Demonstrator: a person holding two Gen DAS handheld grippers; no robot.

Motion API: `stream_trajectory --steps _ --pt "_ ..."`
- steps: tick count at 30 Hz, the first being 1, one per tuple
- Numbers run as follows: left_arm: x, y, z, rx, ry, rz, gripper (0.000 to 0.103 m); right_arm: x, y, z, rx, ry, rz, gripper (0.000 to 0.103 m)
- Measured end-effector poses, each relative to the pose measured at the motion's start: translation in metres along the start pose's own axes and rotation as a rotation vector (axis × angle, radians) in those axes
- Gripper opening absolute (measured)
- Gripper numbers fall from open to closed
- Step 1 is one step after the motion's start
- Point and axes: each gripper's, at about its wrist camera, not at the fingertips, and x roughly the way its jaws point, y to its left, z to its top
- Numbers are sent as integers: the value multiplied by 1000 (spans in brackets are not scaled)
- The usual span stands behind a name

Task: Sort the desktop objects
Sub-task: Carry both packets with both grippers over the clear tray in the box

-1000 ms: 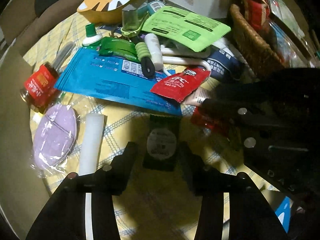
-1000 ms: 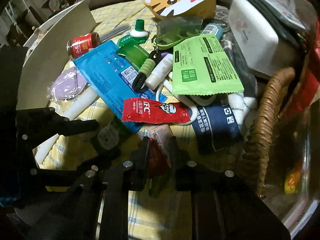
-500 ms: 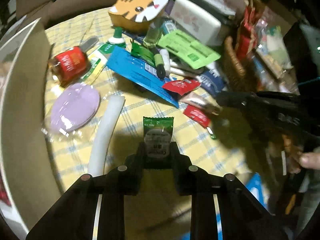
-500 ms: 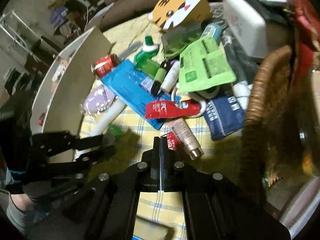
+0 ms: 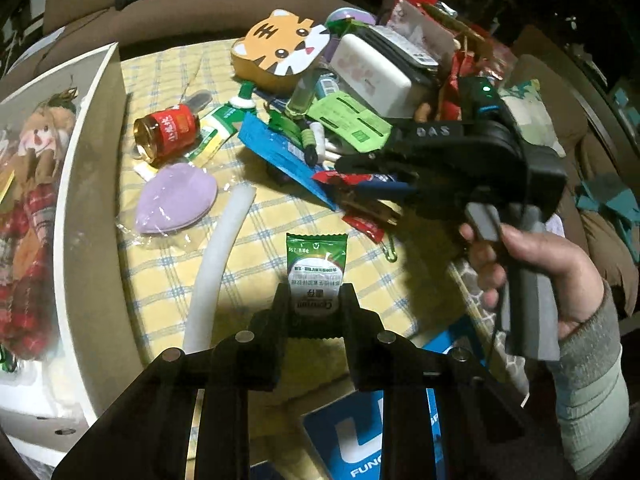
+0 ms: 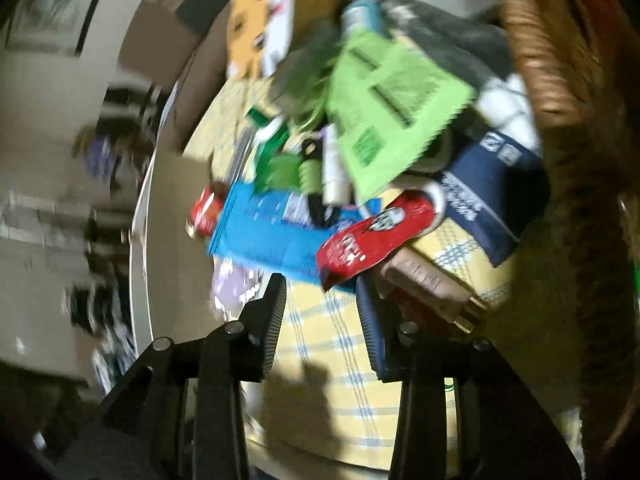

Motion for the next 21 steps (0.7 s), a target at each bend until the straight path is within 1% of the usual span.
stream_trajectory --steps 3,4,7,9,10,11,12,15,17,18,21 --pt "3 1 -1 7 13 -10 24 5 -9 7 59 -19 7 36" --pt "4 2 -1 8 15 -12 24 9 -12 8 76 -7 0 36" --pt "5 5 -3 5 19 -23 24 26 -18 13 121 28 26 36" --pt "4 8 -3 -5 16 -28 24 31 -18 15 116 24 19 30" --pt "4 11 -4 -13 12 -34 24 33 -18 15 123 19 14 23" --pt "5 13 -4 -20 11 -39 24 33 -18 15 125 10 22 22" --pt "6 15 -5 -29 13 -45 24 33 -17 15 124 1 35 19" --pt "5 14 -4 -34 10 -53 24 29 -8 11 95 -30 13 17" --pt "-3 11 -4 -30 -4 -64 24 23 -1 6 72 -30 15 13" --pt "-6 10 -4 -27 -9 -65 24 20 3 3 54 -26 24 8" --pt "-24 8 -6 -28 -34 -77 24 1 19 -10 -8 -31 36 7"
